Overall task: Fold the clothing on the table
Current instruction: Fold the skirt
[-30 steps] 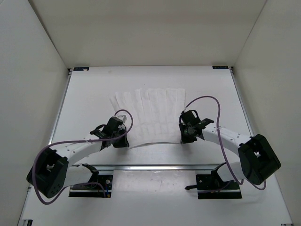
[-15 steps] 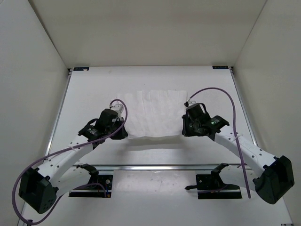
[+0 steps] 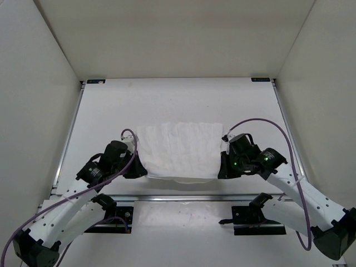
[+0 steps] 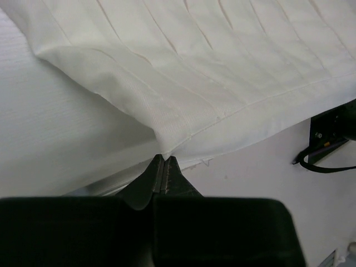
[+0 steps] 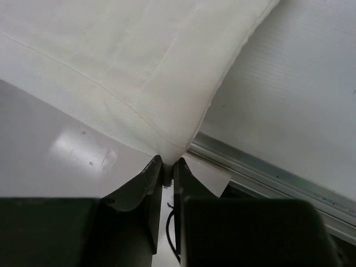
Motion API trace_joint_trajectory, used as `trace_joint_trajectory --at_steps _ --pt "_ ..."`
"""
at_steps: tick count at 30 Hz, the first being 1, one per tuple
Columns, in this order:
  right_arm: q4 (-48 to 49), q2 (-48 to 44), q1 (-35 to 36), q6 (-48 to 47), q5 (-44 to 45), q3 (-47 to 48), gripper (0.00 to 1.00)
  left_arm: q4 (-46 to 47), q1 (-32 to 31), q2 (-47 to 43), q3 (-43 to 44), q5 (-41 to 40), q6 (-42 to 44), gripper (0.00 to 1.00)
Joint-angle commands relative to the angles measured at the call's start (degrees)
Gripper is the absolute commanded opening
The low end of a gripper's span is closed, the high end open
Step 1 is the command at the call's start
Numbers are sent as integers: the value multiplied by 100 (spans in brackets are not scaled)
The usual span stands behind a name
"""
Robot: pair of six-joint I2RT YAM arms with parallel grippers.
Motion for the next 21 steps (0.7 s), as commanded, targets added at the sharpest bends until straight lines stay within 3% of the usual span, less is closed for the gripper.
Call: trace_joint_trajectory --at_steps 1,7,11,16,21 --pt "-538 -41 -255 -65 -404 621 0 -203 109 55 264 287 -39 0" --pt "-328 634 -1080 -505 -817 1499 0 525 1346 485 509 630 313 0" --pt "136 1425 -1730 -698 -895 2010 0 1500 1691 889 843 403 86 0" --pt "726 2595 -2365 -760 -1010 2388 0 2433 2007 2459 1343 551 -100 0" --pt "999 4245 -2743 -786 -1002 3353 0 3171 2174 3842 1801 771 -214 0"
